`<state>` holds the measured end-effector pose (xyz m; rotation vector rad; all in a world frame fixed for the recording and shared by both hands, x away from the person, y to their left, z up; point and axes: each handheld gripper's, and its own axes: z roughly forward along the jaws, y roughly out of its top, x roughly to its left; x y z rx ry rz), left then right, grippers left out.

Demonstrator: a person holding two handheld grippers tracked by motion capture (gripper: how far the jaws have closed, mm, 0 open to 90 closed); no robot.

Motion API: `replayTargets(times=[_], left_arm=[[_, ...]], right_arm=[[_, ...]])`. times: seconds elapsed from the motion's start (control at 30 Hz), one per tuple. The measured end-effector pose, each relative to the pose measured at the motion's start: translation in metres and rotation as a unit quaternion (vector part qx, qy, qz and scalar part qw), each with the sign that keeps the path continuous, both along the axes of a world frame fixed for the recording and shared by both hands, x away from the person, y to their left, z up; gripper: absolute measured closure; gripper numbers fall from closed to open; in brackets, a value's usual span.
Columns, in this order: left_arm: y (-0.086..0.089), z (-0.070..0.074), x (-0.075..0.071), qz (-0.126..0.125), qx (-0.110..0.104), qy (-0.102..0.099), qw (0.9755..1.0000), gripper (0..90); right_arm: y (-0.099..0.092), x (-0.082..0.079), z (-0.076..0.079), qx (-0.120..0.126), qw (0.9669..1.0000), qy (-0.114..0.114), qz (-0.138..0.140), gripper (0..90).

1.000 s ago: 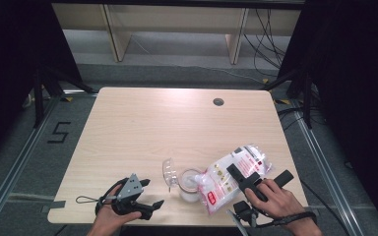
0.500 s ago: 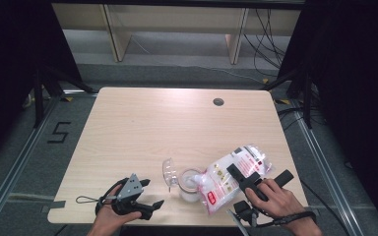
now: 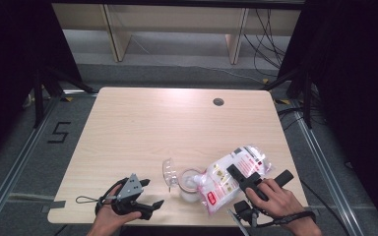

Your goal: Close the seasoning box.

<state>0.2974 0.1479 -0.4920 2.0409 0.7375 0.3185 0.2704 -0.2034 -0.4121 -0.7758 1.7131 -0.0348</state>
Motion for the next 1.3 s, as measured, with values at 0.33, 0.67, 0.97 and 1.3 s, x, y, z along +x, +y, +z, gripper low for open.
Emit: replayTargets(times=[0.33,0.67,0.97,1.3], left_arm=[[0.0,-0.0001,0.0001,0.001,-0.001,-0.001,1.0,16.3],[0.0002,-0.0001,0.0003,0.001,0.001,-0.001,1.0,16.3],[0.0001,-0.0012,0.0011,0.0,-0.011,0.0,0.9999,16.3],[0.0003,0.0,0.0005,0.001,-0.013,-0.001,0.9999,16.3]], right_arm=[[-0.0018,0.0013,-0.0003,0.011,0.9999,0.008,-0.002,74.7],[-0.0029,0.0032,-0.0003,0.017,0.9998,0.011,0.005,75.3],[-0.0058,0.0064,0.0009,0.025,0.9994,0.02,0.012,75.5],[-0.0089,0.0066,-0.0028,0.063,0.9971,0.043,0.002,75.8]])
